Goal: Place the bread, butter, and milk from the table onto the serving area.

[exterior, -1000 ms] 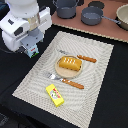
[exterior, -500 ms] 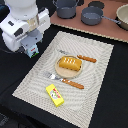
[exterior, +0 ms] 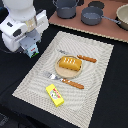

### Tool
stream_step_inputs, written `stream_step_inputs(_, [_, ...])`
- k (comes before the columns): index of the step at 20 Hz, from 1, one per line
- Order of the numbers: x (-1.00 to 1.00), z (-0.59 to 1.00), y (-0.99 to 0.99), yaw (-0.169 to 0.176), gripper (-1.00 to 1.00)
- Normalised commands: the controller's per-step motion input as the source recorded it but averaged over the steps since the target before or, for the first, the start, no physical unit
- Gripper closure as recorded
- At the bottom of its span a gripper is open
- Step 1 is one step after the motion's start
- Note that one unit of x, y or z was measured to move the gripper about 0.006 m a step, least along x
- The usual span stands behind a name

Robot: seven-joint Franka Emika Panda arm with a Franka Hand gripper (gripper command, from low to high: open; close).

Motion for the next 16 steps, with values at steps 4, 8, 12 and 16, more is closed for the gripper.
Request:
stream_step_inputs(4, [-0.33, -0.25, 0.05, 0.0, -1.0])
stream_step_inputs(8, [-0.3, -0.24, 0.05, 0.0, 1.0])
stream_step_inputs(12, [-0.3, -0.24, 0.08, 0.0, 1.0])
stream_step_inputs(16, [-0.29, -0.21, 0.09, 0.0, 1.0])
